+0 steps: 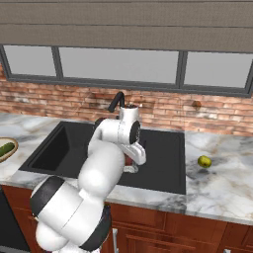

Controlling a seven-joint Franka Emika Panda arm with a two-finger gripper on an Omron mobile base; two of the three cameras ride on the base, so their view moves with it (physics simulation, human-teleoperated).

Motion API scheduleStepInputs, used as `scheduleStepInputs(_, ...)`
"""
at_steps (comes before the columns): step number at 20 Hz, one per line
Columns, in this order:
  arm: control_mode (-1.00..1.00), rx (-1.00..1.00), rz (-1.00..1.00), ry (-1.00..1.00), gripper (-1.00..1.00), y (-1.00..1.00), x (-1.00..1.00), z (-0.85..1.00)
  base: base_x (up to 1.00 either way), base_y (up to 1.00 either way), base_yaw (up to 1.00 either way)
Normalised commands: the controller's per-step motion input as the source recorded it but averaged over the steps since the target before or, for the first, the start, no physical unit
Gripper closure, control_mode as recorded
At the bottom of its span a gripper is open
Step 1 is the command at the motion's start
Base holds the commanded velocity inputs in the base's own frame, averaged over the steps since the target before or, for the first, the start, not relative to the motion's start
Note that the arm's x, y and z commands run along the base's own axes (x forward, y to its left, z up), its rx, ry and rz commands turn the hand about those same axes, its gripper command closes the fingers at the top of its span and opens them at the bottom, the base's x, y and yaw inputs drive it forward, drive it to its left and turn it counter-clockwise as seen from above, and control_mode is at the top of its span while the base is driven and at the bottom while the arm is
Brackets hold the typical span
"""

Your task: There is a mixed pile of frozen fruits and vegetables on the counter. Locate all the frozen vegetables and place the items in a bowl on the counter. Take all the frozen fruits and defrost them in a running sink.

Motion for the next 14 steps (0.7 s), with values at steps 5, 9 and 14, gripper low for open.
scheduleStepInputs(5, -1.00, -0.06, 0.00, 0.00, 1.00, 1.00, -0.21, 0.13, 0.00, 0.00, 0.00)
scheduleStepInputs(9, -1.00, -0.03, 0.03, 0.00, 1.00, 1.00, -0.04, 0.00, 0.00, 0.00, 0.00)
scheduleStepInputs(14, -1.00, -0.03, 0.12, 0.00, 1.00, 1.00, 0.03, 0.00, 0.00, 0.00, 0.00)
